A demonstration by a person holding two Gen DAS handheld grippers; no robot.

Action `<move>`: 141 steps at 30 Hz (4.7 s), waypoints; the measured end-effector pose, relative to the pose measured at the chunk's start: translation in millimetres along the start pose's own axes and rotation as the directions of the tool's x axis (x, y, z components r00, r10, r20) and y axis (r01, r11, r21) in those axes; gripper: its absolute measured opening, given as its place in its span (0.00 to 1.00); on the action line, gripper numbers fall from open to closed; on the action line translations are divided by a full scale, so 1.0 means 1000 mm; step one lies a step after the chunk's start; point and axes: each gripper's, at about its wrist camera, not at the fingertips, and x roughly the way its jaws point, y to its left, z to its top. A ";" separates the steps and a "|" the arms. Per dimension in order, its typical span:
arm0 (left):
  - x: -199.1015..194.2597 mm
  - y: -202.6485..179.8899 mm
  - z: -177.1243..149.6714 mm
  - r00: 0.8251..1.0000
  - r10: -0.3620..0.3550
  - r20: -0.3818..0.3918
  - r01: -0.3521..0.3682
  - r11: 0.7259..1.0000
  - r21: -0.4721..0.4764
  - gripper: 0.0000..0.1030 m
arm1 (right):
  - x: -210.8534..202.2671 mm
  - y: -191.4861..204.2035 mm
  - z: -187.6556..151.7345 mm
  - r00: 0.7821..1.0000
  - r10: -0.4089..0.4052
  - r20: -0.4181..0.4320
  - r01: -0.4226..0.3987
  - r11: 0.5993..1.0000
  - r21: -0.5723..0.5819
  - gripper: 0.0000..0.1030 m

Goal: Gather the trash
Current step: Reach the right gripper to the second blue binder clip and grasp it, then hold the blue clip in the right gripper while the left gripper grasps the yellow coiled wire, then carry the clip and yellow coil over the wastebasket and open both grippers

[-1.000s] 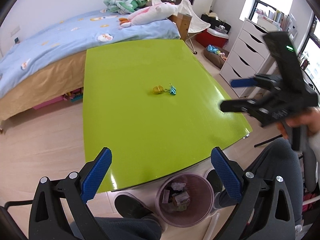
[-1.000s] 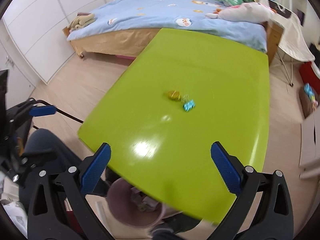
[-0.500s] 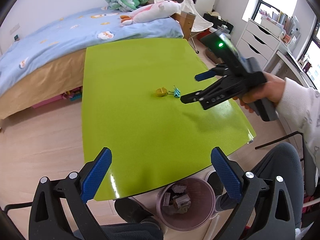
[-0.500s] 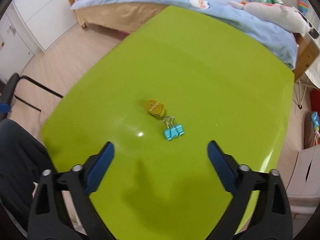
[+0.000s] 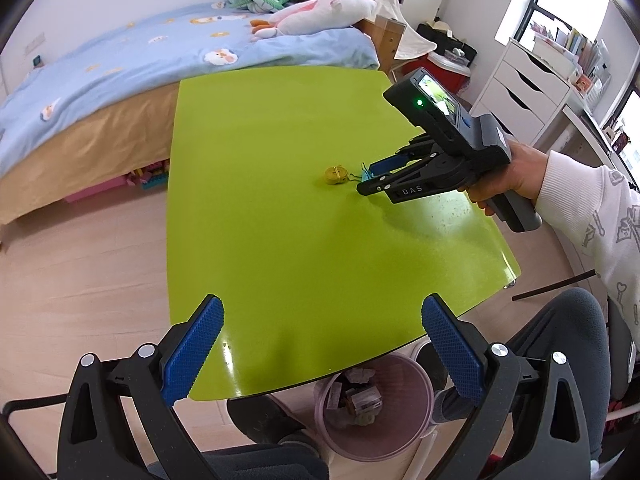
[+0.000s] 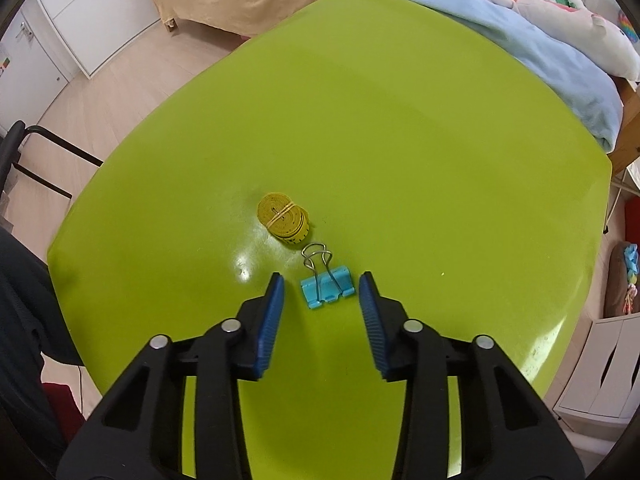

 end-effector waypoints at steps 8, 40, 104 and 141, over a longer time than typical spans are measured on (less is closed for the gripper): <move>0.005 0.001 0.008 1.000 -0.005 0.000 0.005 1.000 -0.003 0.93 | -0.010 0.005 -0.004 0.999 -0.014 0.029 0.013 0.999 0.033 0.26; 0.158 -0.009 0.124 0.983 0.028 -0.184 -0.044 0.996 -0.083 0.92 | -0.112 0.002 -0.098 0.993 -0.070 0.099 0.023 0.913 0.407 0.27; -0.049 -0.064 -0.050 0.998 -0.050 0.024 0.046 0.990 0.137 0.27 | -0.195 0.147 -0.179 0.966 -0.045 0.256 -0.039 0.949 0.314 0.27; -0.064 -0.081 -0.088 0.992 -0.122 -0.013 0.122 0.977 0.173 0.27 | -0.200 0.159 -0.219 0.961 -0.053 0.272 -0.064 0.912 0.405 0.92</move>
